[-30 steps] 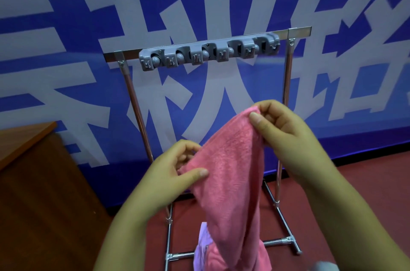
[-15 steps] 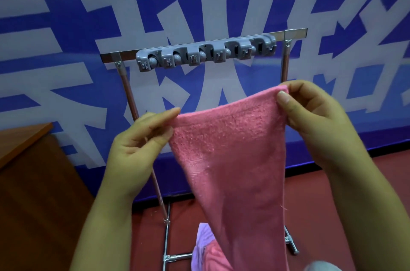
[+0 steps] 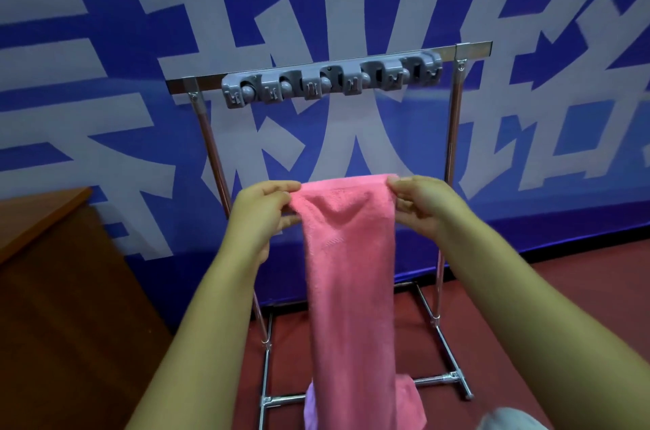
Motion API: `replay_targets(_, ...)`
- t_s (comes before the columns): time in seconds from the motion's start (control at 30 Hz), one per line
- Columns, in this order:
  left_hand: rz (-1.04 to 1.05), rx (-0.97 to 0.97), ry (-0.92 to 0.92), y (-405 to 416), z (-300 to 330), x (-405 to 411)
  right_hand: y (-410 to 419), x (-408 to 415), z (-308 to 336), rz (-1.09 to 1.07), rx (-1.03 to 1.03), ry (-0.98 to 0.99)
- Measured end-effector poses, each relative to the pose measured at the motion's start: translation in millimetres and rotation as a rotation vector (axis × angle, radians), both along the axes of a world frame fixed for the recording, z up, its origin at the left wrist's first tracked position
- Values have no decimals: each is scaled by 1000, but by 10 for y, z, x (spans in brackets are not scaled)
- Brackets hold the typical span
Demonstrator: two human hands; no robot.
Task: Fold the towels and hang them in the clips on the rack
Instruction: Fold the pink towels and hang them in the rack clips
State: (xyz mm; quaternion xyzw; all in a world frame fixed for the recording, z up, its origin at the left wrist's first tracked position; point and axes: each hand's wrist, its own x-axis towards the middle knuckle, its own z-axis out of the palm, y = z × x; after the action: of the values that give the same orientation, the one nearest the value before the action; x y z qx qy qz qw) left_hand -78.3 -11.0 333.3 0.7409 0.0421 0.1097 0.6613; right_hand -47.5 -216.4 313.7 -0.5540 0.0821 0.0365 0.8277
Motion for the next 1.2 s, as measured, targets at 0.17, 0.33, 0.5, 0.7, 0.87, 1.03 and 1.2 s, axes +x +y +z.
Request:
replay_targets(0.17,-120,169,-100,-69,134,-295,255,-195,95,-270,-564,-399)
replay_targets(0.33,-138,277,-268,-110,232,-492,396,-500,202,-236,-686,-621)
replay_targets(0.5,-119,523,-434,-104,236,-529,428,-698,288,-122,-657,-645)
replay_targets(0.7,-126,767,-665,-102,212,-512,376,-809,346,40,-502,-628)
replay_targets(0.87,-173,751,-705,-132,192,-586,333,-854,333,83,-426,-582)
replay_targets(1.03,-154,725,-668,-133,180,-630,296,-907,330,165,-405,-564)
replay_targets(1.2,-155,773,-754,-115,171,-648,303,-972,318,133,-544,-624)
